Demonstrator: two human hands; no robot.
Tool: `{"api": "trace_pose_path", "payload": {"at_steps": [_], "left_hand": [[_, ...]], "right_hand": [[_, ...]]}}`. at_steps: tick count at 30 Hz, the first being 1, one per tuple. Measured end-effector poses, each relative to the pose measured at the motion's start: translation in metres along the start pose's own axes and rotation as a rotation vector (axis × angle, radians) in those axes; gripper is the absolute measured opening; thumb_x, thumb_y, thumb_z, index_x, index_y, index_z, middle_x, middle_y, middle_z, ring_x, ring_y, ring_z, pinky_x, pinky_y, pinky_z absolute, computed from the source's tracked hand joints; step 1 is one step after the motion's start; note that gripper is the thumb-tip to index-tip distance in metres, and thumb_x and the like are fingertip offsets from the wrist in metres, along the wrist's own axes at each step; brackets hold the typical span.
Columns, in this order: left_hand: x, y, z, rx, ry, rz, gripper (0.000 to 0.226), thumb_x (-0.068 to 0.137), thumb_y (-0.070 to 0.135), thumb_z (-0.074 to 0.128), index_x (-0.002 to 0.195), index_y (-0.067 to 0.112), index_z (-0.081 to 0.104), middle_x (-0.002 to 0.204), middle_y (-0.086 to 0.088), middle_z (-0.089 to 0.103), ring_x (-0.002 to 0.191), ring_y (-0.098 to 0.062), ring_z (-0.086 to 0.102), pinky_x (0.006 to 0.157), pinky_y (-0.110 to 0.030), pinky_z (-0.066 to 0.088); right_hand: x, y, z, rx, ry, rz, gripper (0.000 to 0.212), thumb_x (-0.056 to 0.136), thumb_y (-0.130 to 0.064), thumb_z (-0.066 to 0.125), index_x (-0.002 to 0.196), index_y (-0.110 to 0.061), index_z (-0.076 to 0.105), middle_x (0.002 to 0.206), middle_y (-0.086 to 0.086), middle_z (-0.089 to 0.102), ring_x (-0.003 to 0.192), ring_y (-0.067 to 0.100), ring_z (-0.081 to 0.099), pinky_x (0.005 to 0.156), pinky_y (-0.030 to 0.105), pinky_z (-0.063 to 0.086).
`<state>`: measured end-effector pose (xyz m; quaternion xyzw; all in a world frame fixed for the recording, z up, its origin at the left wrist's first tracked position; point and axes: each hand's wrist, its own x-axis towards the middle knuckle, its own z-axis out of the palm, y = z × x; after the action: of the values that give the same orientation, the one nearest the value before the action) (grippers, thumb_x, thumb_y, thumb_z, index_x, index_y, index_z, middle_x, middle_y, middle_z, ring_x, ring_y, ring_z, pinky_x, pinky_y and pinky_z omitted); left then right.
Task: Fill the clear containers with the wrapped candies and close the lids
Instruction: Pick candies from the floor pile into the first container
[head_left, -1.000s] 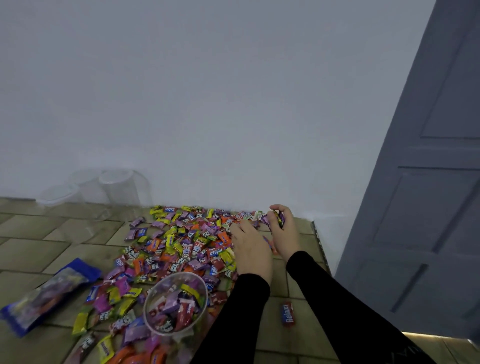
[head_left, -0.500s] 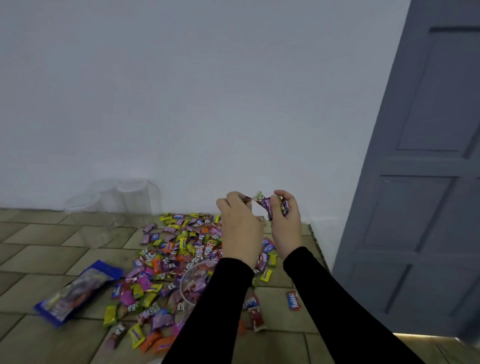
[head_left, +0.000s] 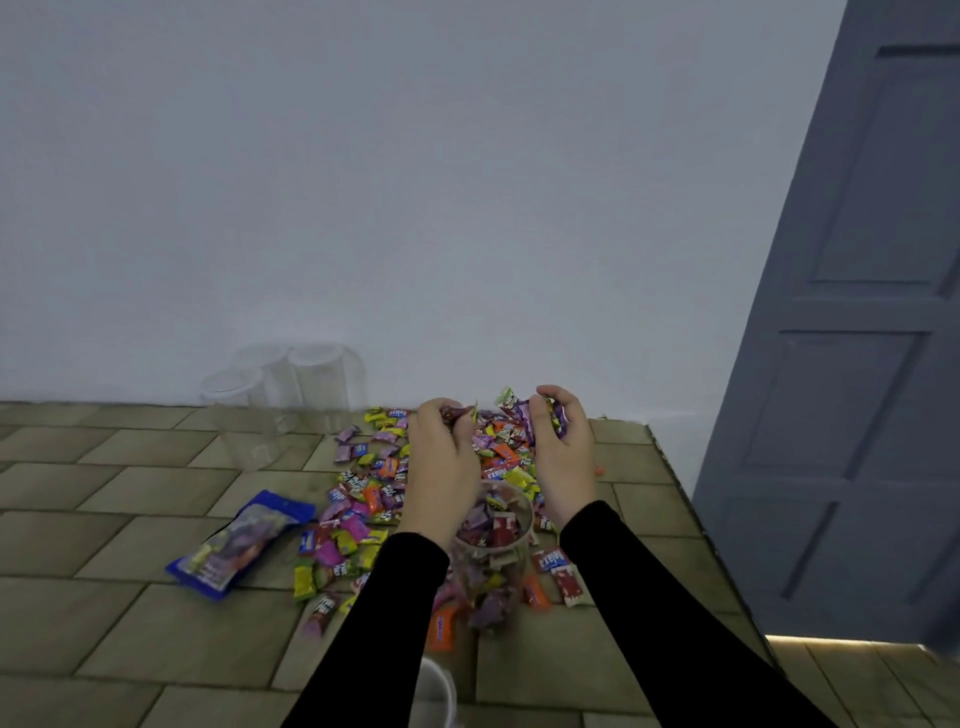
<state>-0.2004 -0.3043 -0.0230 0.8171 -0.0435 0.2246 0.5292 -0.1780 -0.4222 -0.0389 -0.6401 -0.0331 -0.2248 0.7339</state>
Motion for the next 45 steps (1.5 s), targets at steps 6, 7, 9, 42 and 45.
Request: {"api": "trace_pose_path", "payload": {"at_steps": [6,7,9,42,45], "left_hand": [[-0.018,-0.024,-0.010,-0.157,-0.089,-0.020,0.012,0.102,0.027,0.042,0.112,0.020,0.044,0.111,0.000,0.048,0.101,-0.012,0.047,0.080,-0.013,0.037],[-0.020,-0.025,-0.010,-0.181,-0.085,-0.013,0.010,0.102,0.025,0.042,0.111,0.019,0.044,0.110,0.001,0.047,0.099,-0.008,0.047,0.079,-0.008,0.038],[-0.024,-0.028,-0.010,-0.217,-0.074,-0.005,0.009,0.102,0.023,0.042,0.110,0.019,0.044,0.109,0.003,0.046,0.098,0.004,0.045,0.079,-0.001,0.035],[-0.024,-0.046,0.002,-0.463,-0.147,-0.048,0.008,0.096,0.021,0.055,0.099,0.014,0.056,0.099,0.001,0.056,0.090,-0.004,0.053,0.079,-0.014,0.042],[-0.024,-0.044,0.001,-0.493,-0.146,-0.065,0.003,0.095,0.011,0.056,0.098,0.010,0.058,0.096,0.001,0.056,0.086,-0.003,0.053,0.075,-0.011,0.043]], "right_hand": [[-0.020,-0.001,0.013,0.003,0.101,0.005,0.008,0.098,-0.028,0.051,0.105,-0.027,0.055,0.111,-0.013,0.055,0.102,-0.007,0.051,0.076,0.004,0.039],[-0.021,0.001,0.014,-0.002,0.115,-0.001,0.008,0.098,-0.027,0.051,0.105,-0.026,0.055,0.108,-0.015,0.054,0.100,-0.008,0.051,0.074,0.002,0.039],[-0.025,0.003,0.016,-0.023,0.138,-0.007,0.008,0.098,-0.026,0.051,0.105,-0.025,0.055,0.105,-0.015,0.055,0.099,-0.005,0.052,0.077,0.004,0.040],[-0.028,0.013,0.024,-0.179,0.153,0.004,0.011,0.099,-0.026,0.049,0.107,-0.019,0.053,0.097,-0.016,0.054,0.087,-0.012,0.050,0.070,-0.001,0.037],[-0.028,0.013,0.024,-0.183,0.152,0.004,0.010,0.099,-0.026,0.049,0.106,-0.019,0.053,0.095,-0.017,0.054,0.084,-0.015,0.050,0.069,-0.001,0.037]]}}
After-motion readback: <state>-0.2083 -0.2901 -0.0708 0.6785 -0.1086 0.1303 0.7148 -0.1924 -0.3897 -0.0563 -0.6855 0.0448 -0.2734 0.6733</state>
